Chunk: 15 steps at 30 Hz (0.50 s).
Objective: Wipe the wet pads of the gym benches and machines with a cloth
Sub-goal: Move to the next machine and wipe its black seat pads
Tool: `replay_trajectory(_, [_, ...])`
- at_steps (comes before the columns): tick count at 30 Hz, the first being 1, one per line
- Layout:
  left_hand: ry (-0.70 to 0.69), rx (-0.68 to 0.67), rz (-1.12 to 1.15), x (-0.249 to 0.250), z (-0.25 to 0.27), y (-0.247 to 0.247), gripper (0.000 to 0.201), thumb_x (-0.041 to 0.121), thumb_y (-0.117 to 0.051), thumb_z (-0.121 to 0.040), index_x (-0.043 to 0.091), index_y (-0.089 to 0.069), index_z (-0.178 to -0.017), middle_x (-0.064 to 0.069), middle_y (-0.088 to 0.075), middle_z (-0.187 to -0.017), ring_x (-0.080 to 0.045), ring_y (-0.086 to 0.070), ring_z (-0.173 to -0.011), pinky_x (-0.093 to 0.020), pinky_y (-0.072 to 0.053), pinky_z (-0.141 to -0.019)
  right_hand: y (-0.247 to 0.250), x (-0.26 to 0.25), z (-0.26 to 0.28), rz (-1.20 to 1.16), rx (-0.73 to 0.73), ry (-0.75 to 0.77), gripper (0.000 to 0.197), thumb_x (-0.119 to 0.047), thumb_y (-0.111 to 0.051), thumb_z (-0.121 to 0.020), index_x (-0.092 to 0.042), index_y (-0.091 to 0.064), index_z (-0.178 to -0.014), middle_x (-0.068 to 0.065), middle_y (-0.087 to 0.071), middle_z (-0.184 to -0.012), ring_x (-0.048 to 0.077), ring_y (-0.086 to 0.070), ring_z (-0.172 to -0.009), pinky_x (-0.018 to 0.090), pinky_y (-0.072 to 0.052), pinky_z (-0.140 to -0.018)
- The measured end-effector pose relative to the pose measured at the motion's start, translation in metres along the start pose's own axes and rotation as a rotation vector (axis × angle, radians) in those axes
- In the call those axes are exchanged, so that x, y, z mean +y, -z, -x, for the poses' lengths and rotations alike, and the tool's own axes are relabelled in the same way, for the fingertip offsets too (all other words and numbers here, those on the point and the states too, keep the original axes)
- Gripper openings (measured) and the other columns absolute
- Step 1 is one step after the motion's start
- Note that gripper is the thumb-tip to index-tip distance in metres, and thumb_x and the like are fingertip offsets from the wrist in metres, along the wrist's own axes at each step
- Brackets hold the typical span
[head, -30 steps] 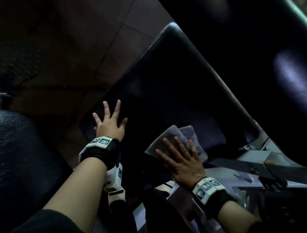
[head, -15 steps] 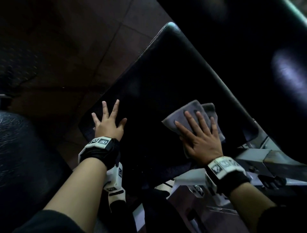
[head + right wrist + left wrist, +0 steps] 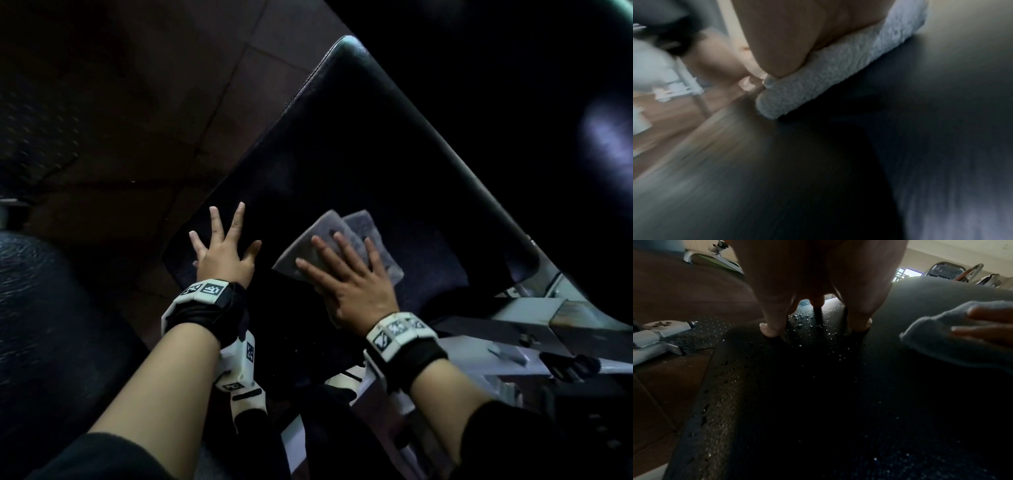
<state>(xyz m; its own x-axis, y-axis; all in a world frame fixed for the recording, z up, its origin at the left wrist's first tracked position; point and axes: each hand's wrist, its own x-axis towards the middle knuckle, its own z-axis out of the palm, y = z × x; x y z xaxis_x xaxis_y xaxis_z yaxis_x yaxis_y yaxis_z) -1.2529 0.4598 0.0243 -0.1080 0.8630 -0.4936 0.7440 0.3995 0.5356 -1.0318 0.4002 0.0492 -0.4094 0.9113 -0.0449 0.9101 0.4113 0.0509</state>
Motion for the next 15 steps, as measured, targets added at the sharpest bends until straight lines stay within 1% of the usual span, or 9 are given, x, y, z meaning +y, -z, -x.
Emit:
replay_trajectory(3, [0.002, 0.011, 0.009, -0.001, 0.000, 0.000, 0.072, 0.048, -0.051, -0.092, 0.069, 0.006, -0.130, 0.019, 0.011, -0.158, -0.035, 0.013, -0.145, -0.064, -0.031, -0.105, 0.013, 0.032, -0.006, 0.035, 0.010, -0.087, 0.058, -0.040, -0.055, -0.088, -0.044, -0.034, -0.142, -0.006, -0.025, -0.155, 0.023, -0.018, -0.144, 0.057, -0.012, -0.113])
replay_trajectory(7, [0.013, 0.002, 0.005, 0.004, 0.002, 0.000, 0.070, 0.045, -0.051, -0.094, 0.062, 0.000, -0.138, 0.016, 0.010, -0.159, -0.035, 0.013, -0.145, -0.064, -0.026, -0.108, 0.023, 0.056, 0.033, 0.106, -0.017, -0.118, 0.061, -0.042, -0.051, -0.088, -0.043, -0.029, -0.145, -0.004, -0.020, -0.157, 0.027, -0.014, -0.145, 0.060, -0.012, -0.112])
replay_trajectory(9, [0.019, -0.005, 0.007, 0.007, 0.004, 0.002, 0.069, 0.044, -0.050, -0.094, 0.059, -0.003, -0.142, 0.015, 0.011, -0.159, -0.035, 0.013, -0.145, -0.065, -0.020, -0.110, 0.021, 0.050, 0.062, 0.117, -0.040, -0.102, 0.061, -0.041, -0.048, -0.087, -0.041, -0.030, -0.145, -0.002, -0.021, -0.157, 0.029, -0.013, -0.145, 0.062, -0.012, -0.112])
replay_trajectory(11, [0.025, -0.011, 0.004, 0.009, 0.005, 0.002, 0.068, 0.043, -0.050, -0.095, 0.057, -0.004, -0.143, 0.014, 0.011, -0.159, -0.036, 0.013, -0.145, -0.064, -0.016, -0.111, 0.014, 0.032, 0.084, 0.111, -0.070, -0.078, 0.062, -0.039, -0.047, -0.084, -0.040, -0.032, -0.144, 0.001, -0.023, -0.156, 0.032, -0.015, -0.144, 0.063, -0.013, -0.111])
replay_trajectory(13, [0.031, -0.009, -0.010, 0.011, 0.006, 0.003, 0.068, 0.043, -0.049, -0.095, 0.055, -0.004, -0.144, 0.013, 0.011, -0.159, -0.037, 0.012, -0.145, -0.064, -0.015, -0.111, 0.006, 0.010, 0.091, 0.097, -0.114, -0.051, 0.064, -0.038, -0.049, -0.081, -0.039, -0.035, -0.143, 0.002, -0.024, -0.156, 0.032, -0.017, -0.144, 0.063, -0.015, -0.109])
replay_trajectory(15, [0.042, -0.014, -0.039, 0.014, 0.007, 0.004, 0.067, 0.043, -0.048, -0.096, 0.054, -0.003, -0.145, 0.012, 0.012, -0.159, -0.037, 0.011, -0.145, -0.064, -0.014, -0.110, 0.003, -0.006, 0.080, 0.066, -0.137, -0.059, 0.061, -0.039, -0.046, -0.083, -0.040, -0.036, -0.143, 0.001, -0.024, -0.156, 0.030, -0.016, -0.144, 0.063, -0.015, -0.110])
